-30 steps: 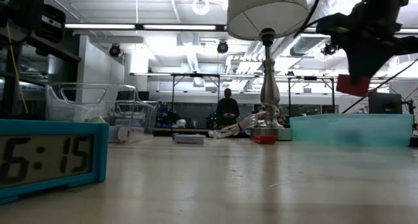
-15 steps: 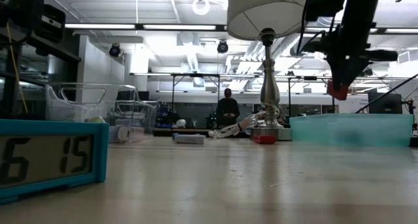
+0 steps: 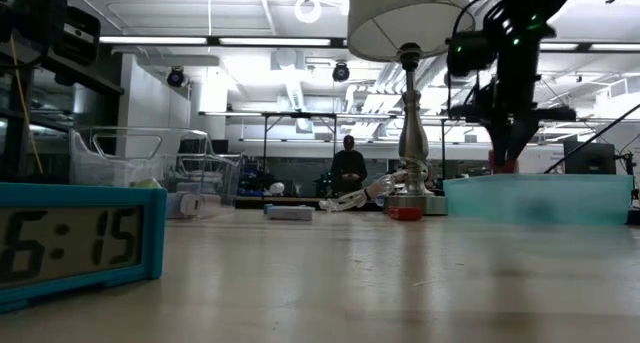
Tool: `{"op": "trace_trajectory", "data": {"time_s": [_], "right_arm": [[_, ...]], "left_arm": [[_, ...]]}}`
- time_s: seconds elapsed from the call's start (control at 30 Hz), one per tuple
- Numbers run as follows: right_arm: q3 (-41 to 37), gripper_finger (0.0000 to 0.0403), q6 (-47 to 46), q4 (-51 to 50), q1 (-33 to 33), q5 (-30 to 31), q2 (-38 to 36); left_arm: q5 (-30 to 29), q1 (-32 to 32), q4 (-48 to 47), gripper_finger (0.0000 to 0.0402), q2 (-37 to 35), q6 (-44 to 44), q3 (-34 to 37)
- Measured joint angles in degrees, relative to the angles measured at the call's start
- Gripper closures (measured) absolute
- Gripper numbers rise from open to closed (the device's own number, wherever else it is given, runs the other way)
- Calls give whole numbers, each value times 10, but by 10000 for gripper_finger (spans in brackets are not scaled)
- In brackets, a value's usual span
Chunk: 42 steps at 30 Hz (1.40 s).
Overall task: Pick & Place Office items
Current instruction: Put the bottom red mini digital clock into the light blue bin
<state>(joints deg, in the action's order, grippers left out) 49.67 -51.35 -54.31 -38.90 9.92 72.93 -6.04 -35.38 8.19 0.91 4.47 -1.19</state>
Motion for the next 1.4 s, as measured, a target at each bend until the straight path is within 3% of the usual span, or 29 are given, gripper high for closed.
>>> {"op": "trace_trajectory", "data": {"time_s": [0.33, 0.87, 1.4], "right_arm": [[0, 354, 3, 26, -9, -44, 81], [0, 329, 0, 27, -9, -56, 82], [0, 335, 0, 26, -8, -59, 82]], "left_arm": [[0, 0, 0, 229, 0, 0, 0], [0, 0, 0, 229, 0, 0, 0], [0, 0, 0, 229, 0, 0, 0]]}}
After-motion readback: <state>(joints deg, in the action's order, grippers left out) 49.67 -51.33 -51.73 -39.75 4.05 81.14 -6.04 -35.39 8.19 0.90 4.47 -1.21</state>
